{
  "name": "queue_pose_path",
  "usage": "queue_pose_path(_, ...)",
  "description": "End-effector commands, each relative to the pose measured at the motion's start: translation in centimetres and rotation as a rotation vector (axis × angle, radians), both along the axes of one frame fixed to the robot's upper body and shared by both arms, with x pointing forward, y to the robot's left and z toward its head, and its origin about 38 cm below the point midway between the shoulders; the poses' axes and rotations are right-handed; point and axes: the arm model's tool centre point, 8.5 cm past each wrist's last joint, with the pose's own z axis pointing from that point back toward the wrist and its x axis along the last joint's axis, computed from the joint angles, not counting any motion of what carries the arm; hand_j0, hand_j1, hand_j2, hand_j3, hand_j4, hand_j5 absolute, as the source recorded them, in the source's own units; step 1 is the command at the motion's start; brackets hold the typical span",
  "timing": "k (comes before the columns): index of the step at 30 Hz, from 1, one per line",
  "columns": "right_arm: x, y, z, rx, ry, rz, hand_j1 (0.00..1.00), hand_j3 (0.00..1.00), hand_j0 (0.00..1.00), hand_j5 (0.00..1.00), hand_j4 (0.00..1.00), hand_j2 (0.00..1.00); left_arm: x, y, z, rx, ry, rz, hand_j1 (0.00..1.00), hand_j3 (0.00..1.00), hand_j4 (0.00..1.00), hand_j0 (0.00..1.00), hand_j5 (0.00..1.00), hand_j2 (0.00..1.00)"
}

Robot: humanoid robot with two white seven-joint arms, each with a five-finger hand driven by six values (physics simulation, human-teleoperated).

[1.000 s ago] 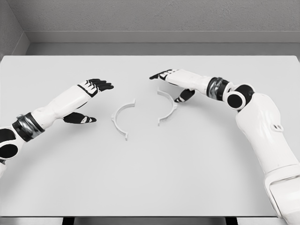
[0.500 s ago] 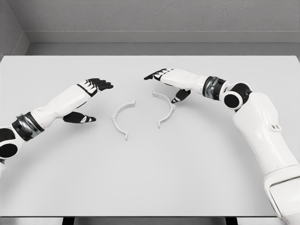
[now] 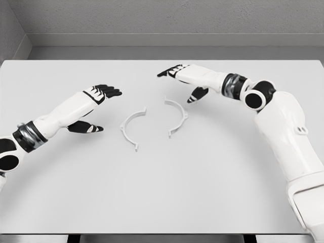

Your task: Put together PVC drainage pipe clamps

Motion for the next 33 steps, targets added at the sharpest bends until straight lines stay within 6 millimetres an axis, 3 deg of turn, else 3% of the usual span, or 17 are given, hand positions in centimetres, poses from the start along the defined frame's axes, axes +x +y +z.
queue_pose_path(1, 0.2, -0.7, -1.4, 0.002, 0.047, -0.029, 1.00, 1.00, 1.00, 1.00, 1.00, 1.00, 0.0, 0.1, 0.1, 0.000, -0.001, 0.002, 1.00, 1.00, 1.00, 1.00, 1.00, 1.00)
queue_pose_path(8, 0.5, -0.2, -2.4, -0.004, 0.081, -0.034, 1.00, 1.00, 1.00, 1.00, 1.00, 1.00, -0.1, -0.6, 0.3, -0.022, -0.007, -0.012, 1.00, 1.00, 1.00, 1.00, 1.00, 1.00)
queue_pose_path(17, 0.1, 1.4, -2.7, -0.011, 0.086, -0.001, 1.00, 1.00, 1.00, 1.00, 1.00, 1.00, -0.4, -3.9, -1.2, -0.052, 0.022, -0.067, 1.00, 1.00, 1.00, 1.00, 1.00, 1.00)
queue_pose_path(33, -0.3, 2.6, -3.0, -0.032, 0.087, 0.034, 1.00, 1.00, 1.00, 1.00, 1.00, 1.00, -0.1, -2.6, -0.8, -0.040, 0.017, -0.044, 1.00, 1.00, 1.00, 1.00, 1.00, 1.00)
